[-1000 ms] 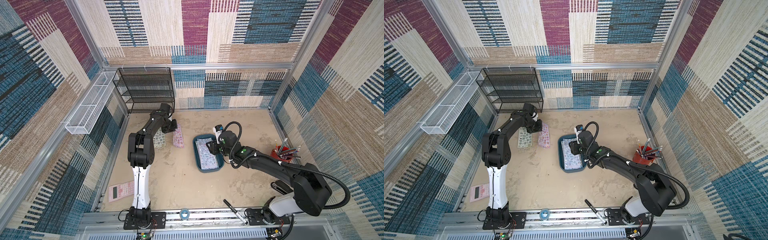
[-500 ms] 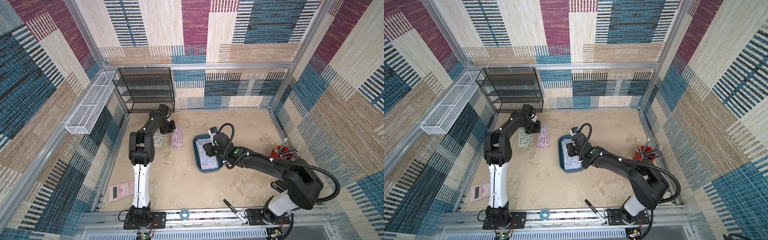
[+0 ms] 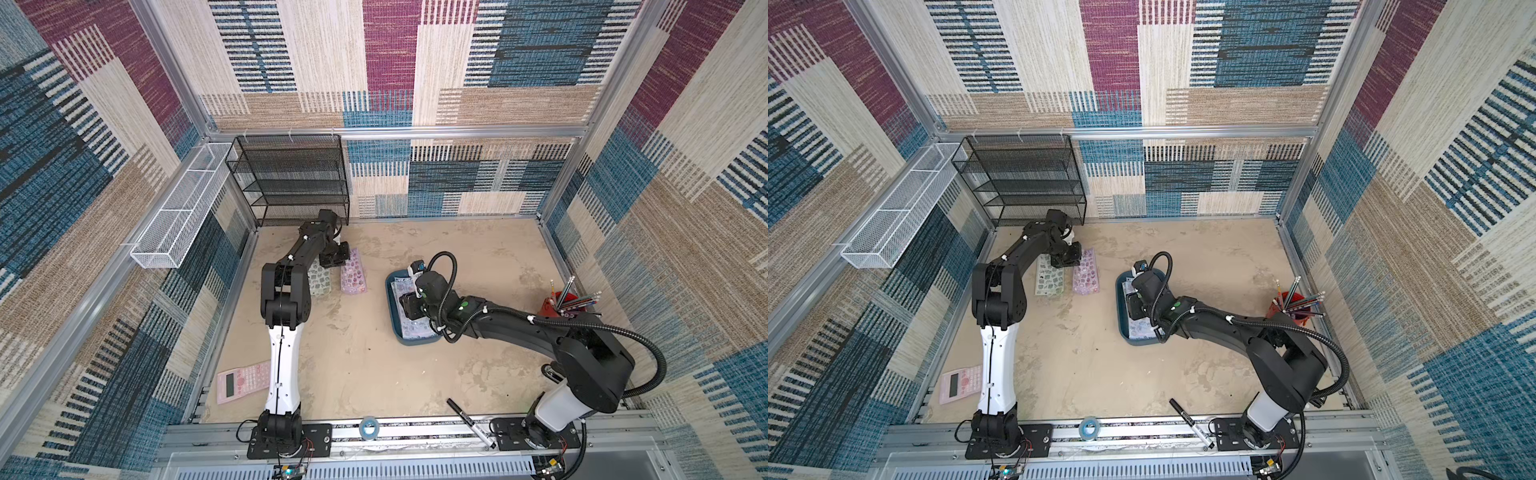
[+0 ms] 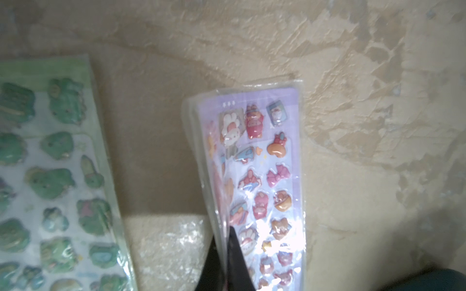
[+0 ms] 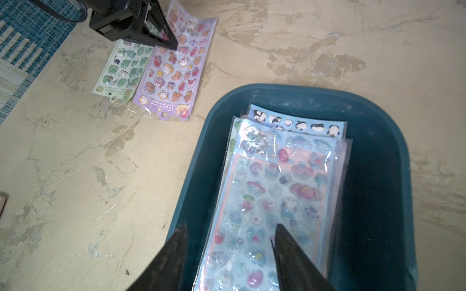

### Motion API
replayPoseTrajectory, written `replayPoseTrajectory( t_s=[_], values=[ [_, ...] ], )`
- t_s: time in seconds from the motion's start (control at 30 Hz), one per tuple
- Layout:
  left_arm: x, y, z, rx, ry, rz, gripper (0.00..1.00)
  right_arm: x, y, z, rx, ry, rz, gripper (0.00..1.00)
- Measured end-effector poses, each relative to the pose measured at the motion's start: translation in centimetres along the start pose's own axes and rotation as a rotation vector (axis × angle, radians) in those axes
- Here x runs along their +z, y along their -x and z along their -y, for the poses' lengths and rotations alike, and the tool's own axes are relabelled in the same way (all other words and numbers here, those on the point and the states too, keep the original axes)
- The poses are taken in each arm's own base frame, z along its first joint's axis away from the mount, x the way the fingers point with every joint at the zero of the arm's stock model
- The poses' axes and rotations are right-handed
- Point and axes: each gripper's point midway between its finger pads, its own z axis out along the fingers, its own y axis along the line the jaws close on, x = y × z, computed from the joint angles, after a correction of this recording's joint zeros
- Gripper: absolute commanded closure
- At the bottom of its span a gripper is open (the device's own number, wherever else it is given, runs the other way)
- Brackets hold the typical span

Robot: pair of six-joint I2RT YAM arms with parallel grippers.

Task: Take the stickers out of the storage box
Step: Place the sticker at the center of the board, then pick up the sticker from the storage box.

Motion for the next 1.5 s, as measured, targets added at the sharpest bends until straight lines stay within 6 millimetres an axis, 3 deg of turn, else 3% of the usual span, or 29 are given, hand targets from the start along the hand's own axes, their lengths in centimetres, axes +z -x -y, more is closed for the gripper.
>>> replayPoseTrajectory(
  t_s=[0.17, 0.47, 0.7, 0.97, 1.13, 1.37, 1.5],
  values=[
    [-0.1, 0.2, -0.7, 0.019, 0.042, 0.002, 0.99, 0.0, 0.1, 0.3, 0.004, -0.016, 0.006, 0.4],
    [-0.9, 0.1, -1.8, 0.021, 0.097, 0.001, 0.7, 0.7, -1.0, 0.7, -0.002, -0.042, -0.035, 0.46],
    [-2.8, 0.2, -1.7, 0.024, 0.115, 0.023, 0.5, 1.0, -2.0, 0.2, -0.018, -0.037, -0.063, 0.38],
    [-3.9, 0.0, -1.6, 0.026, 0.117, 0.032, 0.47, 2.3, -4.0, -3.5, -0.069, 0.038, -0.124, 0.39],
    [-5.6, -0.4, -1.3, 0.026, 0.108, 0.047, 0.45, 2.8, -5.8, -5.6, -0.118, 0.087, -0.17, 0.43],
    [-8.1, -1.7, -0.6, 0.004, 0.071, 0.063, 0.45, 1.8, -8.8, -8.5, -0.22, 0.189, -0.229, 0.48],
    [-9.3, -2.5, -0.1, -0.014, 0.04, 0.083, 0.45, -0.5, -11.4, -10.6, -0.313, 0.29, -0.258, 0.5]
  ],
)
